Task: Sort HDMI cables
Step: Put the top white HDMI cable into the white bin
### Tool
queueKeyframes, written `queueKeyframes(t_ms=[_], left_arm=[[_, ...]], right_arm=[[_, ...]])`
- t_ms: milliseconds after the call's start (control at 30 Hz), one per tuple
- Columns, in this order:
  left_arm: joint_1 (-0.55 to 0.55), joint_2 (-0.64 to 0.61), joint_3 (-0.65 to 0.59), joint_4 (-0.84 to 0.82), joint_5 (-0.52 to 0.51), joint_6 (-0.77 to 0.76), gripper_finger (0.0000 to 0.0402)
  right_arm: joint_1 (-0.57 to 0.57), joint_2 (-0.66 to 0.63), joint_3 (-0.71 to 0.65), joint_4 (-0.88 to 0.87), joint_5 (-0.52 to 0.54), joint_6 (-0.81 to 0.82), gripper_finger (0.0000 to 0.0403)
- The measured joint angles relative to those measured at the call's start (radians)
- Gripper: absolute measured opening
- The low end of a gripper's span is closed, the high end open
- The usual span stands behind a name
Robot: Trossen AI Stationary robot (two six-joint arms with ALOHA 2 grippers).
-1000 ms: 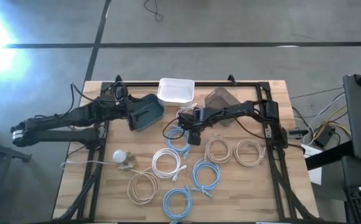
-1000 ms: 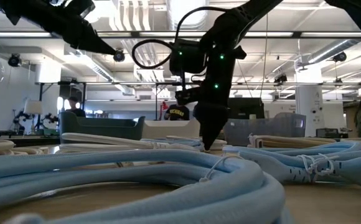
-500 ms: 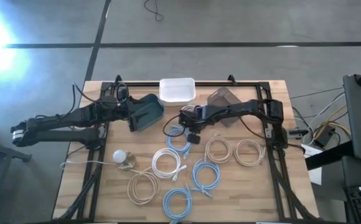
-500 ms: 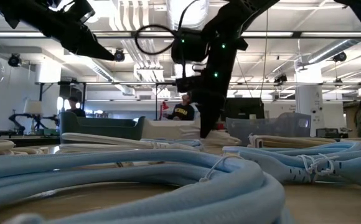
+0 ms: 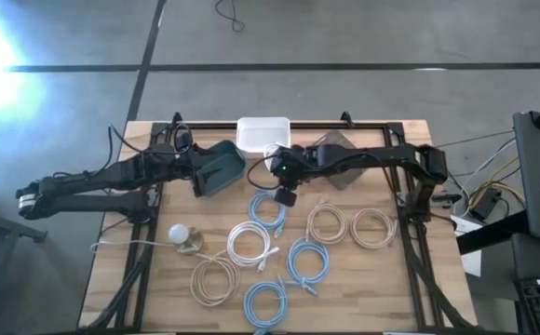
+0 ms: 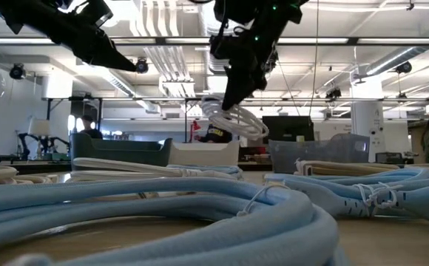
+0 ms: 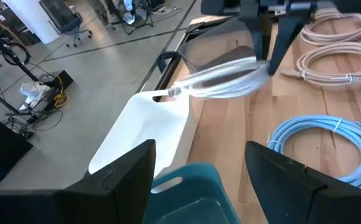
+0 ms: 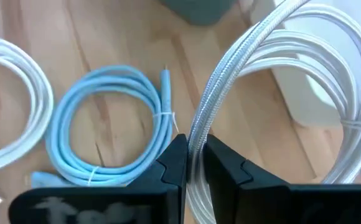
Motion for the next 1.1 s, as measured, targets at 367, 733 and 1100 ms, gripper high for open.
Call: queueKeyframes(t_ms=[367,733,1100], left_arm=[[0.0,-0.001,0.0,0.046,0.0,0.0,0.0252],[0.0,-0.001,0.0,0.06,0.0,0.0,0.0252],[0.0,-0.002,0.0,0.06,0.0,-0.004,0.0252]], right_arm=[[-0.03,0.061,-0.009,0.537,0.061,-0.196,0.0038],[-0.106,0.217,-0.011,0.698,0.388,-0.145,0.0038],[-0.147,0.336,-0.011,0.853,0.392,-0.026,0.0038]])
